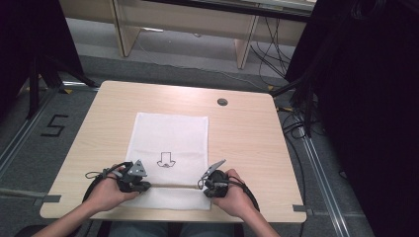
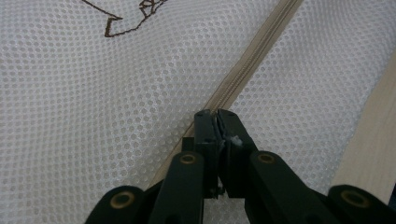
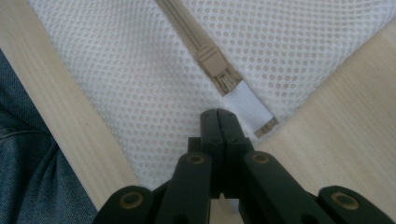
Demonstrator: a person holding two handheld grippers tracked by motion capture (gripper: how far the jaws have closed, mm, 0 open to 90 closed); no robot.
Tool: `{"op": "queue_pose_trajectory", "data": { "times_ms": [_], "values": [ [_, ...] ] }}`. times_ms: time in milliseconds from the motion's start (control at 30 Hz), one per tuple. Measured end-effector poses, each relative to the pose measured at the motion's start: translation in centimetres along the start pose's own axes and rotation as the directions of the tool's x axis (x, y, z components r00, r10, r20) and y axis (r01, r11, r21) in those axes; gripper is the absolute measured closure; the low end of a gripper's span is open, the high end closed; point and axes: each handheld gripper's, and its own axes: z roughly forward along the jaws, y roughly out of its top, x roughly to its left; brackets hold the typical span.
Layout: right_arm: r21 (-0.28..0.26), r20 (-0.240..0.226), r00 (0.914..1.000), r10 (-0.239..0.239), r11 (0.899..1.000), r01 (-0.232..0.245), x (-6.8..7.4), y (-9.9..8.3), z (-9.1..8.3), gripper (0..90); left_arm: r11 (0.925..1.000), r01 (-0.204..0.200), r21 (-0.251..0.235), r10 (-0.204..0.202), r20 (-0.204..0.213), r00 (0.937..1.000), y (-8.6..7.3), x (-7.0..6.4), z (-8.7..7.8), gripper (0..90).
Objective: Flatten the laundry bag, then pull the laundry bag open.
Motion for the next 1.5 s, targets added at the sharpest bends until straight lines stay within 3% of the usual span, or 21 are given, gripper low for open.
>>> {"op": "queue_pose_trajectory", "data": {
  "times_ms": [100,133,200,333,533,567,667,733,800,967,1033,1067,1133,1167,1400,1433,1500],
  "values": [
    [0.004,0.003,0.9996,-0.027,1.0,0.027,0.1,0.1,0.3,90.0,0.9999,0.009,0.006,-0.009,0.004,1.0,-0.1,0.0,0.0,86.5],
    [0.011,-0.007,0.9999,-0.011,1.0,0.012,0.3,0.1,0.3,90.0,0.9999,0.013,0.006,-0.013,0.001,0.9999,-0.1,0.0,0.0,86.5],
    [0.009,0.0,0.9998,-0.019,1.0,0.019,0.4,0.2,0.3,90.0,0.9998,-0.015,0.013,0.015,-0.004,0.9999,-0.1,0.2,0.0,86.6],
    [0.006,0.001,0.9999,-0.017,1.0,0.017,0.6,0.2,0.4,90.0,0.9998,0.015,0.014,-0.015,-0.005,0.9999,0.0,0.2,0.1,86.5],
    [0.005,-0.013,0.9998,-0.016,1.0,0.016,1.1,0.2,0.4,90.0,0.9999,0.006,0.015,-0.006,-0.021,0.9998,0.0,0.6,0.0,86.4],
    [0.002,-0.014,0.9997,-0.021,1.0,0.021,1.2,0.2,0.5,90.0,0.9995,0.031,0.006,-0.031,-0.017,0.9994,-0.1,0.6,0.1,86.2],
    [-0.009,-0.027,0.9995,-0.018,1.0,0.018,1.0,0.1,0.4,90.0,0.9994,0.034,0.012,-0.034,-0.013,0.9993,0.0,0.5,-0.1,84.5],
    [-0.038,-0.036,0.9994,0.005,0.999,-0.007,0.7,0.0,0.0,88.5,0.9996,0.028,0.004,-0.028,-0.012,0.9995,0.1,0.5,-0.2,82.1],
    [-0.085,-0.009,0.9998,0.019,0.996,-0.019,0.4,-0.1,-0.8,84.9,0.9995,0.029,-0.014,-0.029,-0.018,0.9994,0.3,0.4,-0.2,78.8],
    [-0.18,0.029,0.9955,0.091,0.98,-0.084,-1.1,-0.9,-2.2,79.2,0.9976,0.05,-0.047,-0.051,-0.014,0.9986,0.3,0.5,-0.3,72.6],
    [-0.184,0.03,0.9925,0.119,0.977,-0.111,-1.7,-1.2,-2.3,77.6,0.9953,0.067,-0.069,-0.068,-0.011,0.9976,0.3,0.6,-0.2,69.8],
    [-0.182,0.022,0.9902,0.138,0.974,-0.132,-1.9,-1.4,-2.4,77.1,0.9958,0.057,-0.072,-0.058,-0.011,0.9983,0.3,0.7,-0.3,68.5],
    [-0.2,0.031,0.9909,0.131,0.972,-0.122,-2.4,-1.5,-2.3,76.1,0.9924,0.084,-0.089,-0.085,-0.007,0.9964,0.3,0.7,-0.3,65.5],
    [-0.192,0.031,0.9874,0.155,0.97,-0.146,-2.3,-1.5,-2.4,75.4,0.9922,0.084,-0.093,-0.085,-0.009,0.9963,0.3,0.7,-0.3,64.6],
    [-0.221,0.019,0.9877,0.155,0.964,-0.147,-2.2,-1.2,-2.7,71.2,0.9875,0.077,-0.137,-0.079,-0.008,0.9968,0.2,0.8,-0.5,59.3],
    [-0.207,0.018,0.988,0.154,0.967,-0.147,-2.3,-1.1,-2.8,70.1,0.9843,0.095,-0.149,-0.095,0.002,0.9954,0.1,0.7,-0.5,58.9],
    [-0.203,0.02,0.9886,0.149,0.969,-0.142,-2.5,-1.0,-2.6,68.2,0.9809,0.086,-0.175,-0.085,0.013,0.9963,0.2,0.7,-0.6,57.6]
  ]
}}
